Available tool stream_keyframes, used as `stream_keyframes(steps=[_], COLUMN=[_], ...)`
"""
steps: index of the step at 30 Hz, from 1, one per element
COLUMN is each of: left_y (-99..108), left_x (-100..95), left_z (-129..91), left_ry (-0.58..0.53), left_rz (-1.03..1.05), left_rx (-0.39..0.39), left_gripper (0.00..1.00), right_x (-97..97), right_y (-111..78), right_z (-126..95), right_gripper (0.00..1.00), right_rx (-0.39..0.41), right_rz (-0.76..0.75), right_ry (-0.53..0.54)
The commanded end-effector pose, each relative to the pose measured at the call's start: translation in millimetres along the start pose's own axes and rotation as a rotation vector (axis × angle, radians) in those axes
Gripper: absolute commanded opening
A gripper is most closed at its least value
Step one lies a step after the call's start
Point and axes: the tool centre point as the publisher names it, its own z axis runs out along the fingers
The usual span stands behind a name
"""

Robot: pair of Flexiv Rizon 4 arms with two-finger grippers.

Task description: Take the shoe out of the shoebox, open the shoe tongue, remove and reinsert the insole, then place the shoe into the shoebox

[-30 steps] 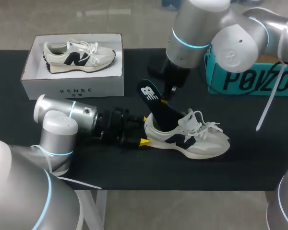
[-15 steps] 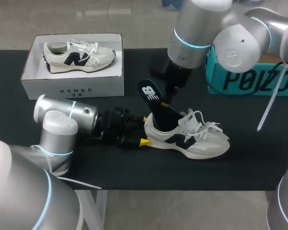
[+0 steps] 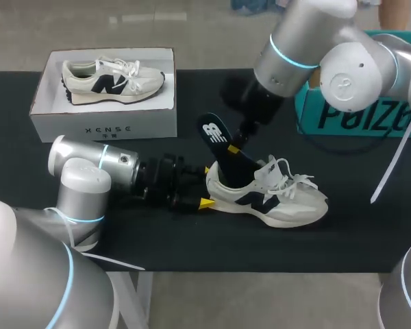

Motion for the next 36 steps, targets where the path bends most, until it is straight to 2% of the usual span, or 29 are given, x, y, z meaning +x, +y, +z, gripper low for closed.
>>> stream_keyframes(steps=[1,10,25,28,29,30,36], left_y=[2.6,2.6,2.6,2.6,2.6,2.6,2.6], left_x=[-0.2,-0.2,-0.2,-0.2,-0.2,-0.2,-0.2], left_z=[2.3,2.3,2.3,2.3,2.3,2.3,2.3], left_ry=[0.001,0.001,0.001,0.001,0.001,0.001,0.001], left_rz=[0.000,0.000,0.000,0.000,0.000,0.000,0.000], left_rx=[-0.003,-0.003,-0.003,-0.003,-0.003,-0.003,-0.003], left_gripper=[0.00,0.00,0.00,0.00,0.00,0.00,0.00], right_x=[-1.1,-6.0,0.7,1.4,1.5,1.6,2.8], right_y=[-10.1,-13.5,-3.7,-2.3,-2.3,-2.2,-3.4], right_z=[5.5,6.2,18.6,18.5,18.5,18.5,17.9], right_gripper=[0.45,0.41,0.39,0.30,0.13,0.00,0.00], right_rx=[-0.022,-0.038,-0.039,-0.040,-0.041,-0.043,-0.051], right_rz=[0.019,0.036,0.022,0.016,0.014,0.014,0.015], right_ry=[0.002,0.017,0.047,0.046,0.046,0.046,0.046])
